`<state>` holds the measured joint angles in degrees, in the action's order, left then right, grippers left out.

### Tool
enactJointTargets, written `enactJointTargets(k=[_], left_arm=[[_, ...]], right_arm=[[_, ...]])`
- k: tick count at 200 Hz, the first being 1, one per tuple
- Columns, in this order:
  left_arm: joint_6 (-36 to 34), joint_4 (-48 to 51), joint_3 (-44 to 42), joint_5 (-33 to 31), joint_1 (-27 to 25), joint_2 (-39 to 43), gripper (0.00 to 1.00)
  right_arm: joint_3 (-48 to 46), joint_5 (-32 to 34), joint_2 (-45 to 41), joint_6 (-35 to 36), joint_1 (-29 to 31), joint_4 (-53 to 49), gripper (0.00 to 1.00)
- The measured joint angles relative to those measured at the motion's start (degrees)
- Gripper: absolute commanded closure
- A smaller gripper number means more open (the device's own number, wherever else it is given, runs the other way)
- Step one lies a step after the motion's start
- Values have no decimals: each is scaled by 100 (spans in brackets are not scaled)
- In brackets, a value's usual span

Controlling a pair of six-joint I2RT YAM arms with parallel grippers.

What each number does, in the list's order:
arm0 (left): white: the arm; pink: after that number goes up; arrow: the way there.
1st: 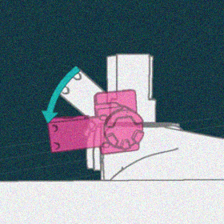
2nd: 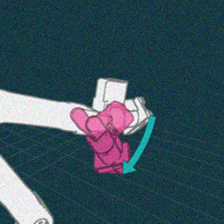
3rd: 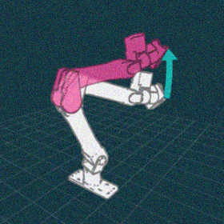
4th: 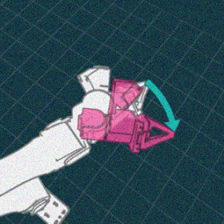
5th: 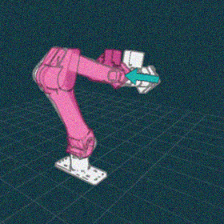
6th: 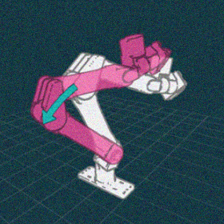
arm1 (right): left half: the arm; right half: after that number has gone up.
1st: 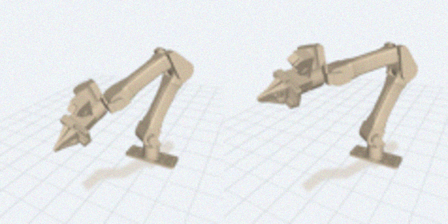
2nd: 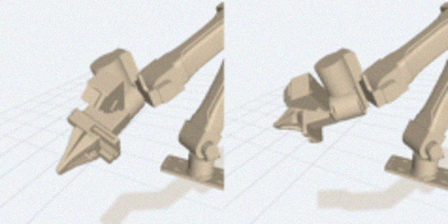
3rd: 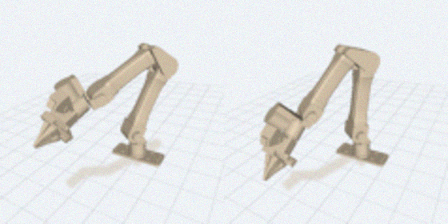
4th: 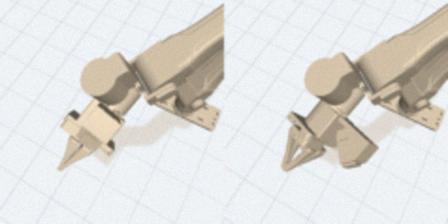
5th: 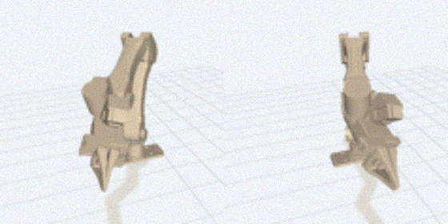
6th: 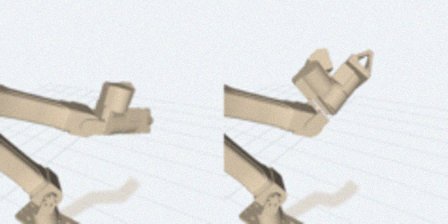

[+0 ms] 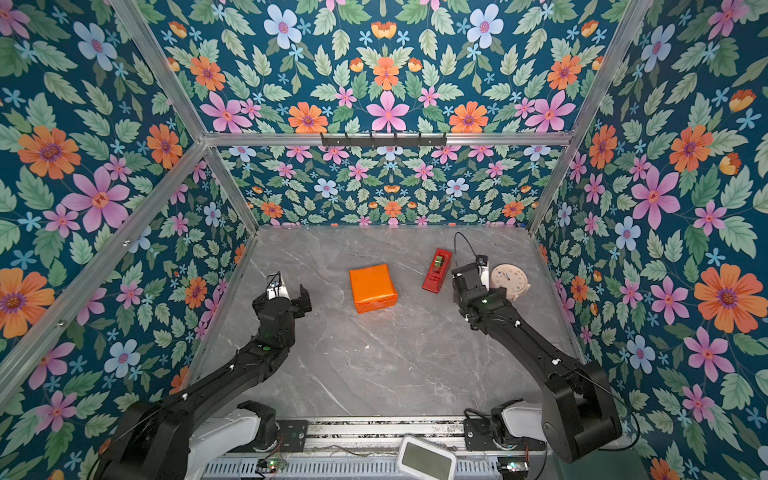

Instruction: Wrap the gift box in paper

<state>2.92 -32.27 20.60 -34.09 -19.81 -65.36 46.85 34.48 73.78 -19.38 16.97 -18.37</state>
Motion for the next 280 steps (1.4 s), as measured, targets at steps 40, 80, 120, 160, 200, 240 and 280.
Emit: enactJointTargets(k=[40,80,120,160,200,240,280], left_arm=[[-345,-994,-188,498,876,-1102,0],[-151,-1821,-334,1838,1617,-1580,0],[-133,-3132,-518,2577,1939,-2319,0],[-179,-3565,-409,3082,1974,-2684,0],[-203,-3707,-415,3235,1976,-2706,0],[-282,-3759,-417,3239,1974,-2712,0],[-286,-3759,-417,3239,1969,-2719,0]], right_arm=[[-1609,-234,-70,667,-651,1969,1],[-2638,-1246,-173,1084,-1438,4168,1],[-3126,-2422,254,1154,-2065,5871,1],[-3077,-3005,835,1200,-2094,6645,1],[-3049,-3182,837,1224,-2096,6905,1],[-3003,-3082,846,1300,-1926,6889,1],[-2966,-2782,868,1394,-1751,6878,1]])
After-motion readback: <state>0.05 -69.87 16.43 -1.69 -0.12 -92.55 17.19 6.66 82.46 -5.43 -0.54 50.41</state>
